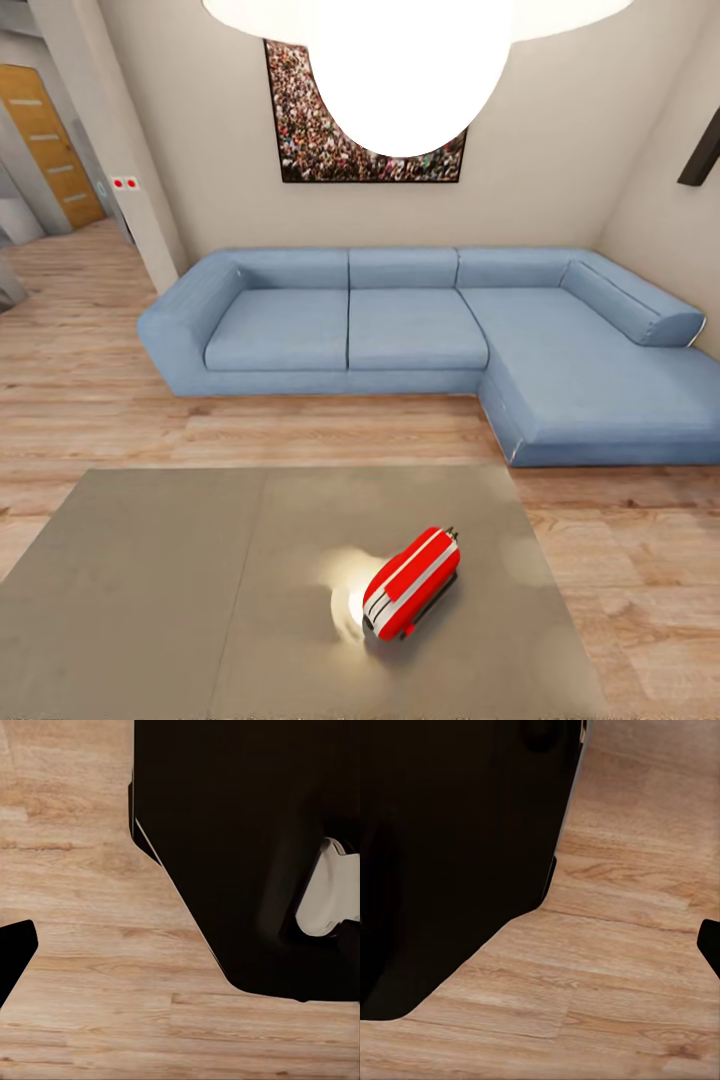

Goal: Turn on the radio receiver that's on the table in the living room.

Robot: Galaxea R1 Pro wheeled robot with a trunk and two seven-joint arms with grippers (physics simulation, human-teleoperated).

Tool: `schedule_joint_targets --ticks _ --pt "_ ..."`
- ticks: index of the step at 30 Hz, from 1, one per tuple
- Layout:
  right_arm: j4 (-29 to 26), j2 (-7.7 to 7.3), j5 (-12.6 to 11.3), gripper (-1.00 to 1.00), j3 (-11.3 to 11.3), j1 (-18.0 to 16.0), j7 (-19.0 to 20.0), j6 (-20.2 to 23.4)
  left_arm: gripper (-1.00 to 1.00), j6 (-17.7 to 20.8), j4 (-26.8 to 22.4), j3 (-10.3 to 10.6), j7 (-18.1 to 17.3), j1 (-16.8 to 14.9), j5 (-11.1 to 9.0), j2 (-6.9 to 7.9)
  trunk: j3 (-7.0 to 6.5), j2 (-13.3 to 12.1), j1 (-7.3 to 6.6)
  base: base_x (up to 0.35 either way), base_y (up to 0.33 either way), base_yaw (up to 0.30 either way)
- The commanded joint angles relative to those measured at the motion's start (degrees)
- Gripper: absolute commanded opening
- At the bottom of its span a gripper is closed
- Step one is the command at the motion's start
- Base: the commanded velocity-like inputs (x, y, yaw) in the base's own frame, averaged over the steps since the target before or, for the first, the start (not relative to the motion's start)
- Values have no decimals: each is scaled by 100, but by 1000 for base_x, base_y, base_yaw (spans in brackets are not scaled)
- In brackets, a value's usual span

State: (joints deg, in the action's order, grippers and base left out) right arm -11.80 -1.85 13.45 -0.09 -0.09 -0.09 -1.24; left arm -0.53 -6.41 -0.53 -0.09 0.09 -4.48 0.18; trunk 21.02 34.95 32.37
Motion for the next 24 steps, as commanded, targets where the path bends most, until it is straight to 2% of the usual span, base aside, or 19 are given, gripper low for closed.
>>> schedule_joint_targets --ticks 1,24 --pt "1 -1 0 100 0 0 0 0 100 0 1 0 0 0 0 0 10 0 0 0 0 0" --pt "-2 -4 0 100 0 0 0 5 100 0 0 0 0 0 0 3 222 0 0 0 0 0"
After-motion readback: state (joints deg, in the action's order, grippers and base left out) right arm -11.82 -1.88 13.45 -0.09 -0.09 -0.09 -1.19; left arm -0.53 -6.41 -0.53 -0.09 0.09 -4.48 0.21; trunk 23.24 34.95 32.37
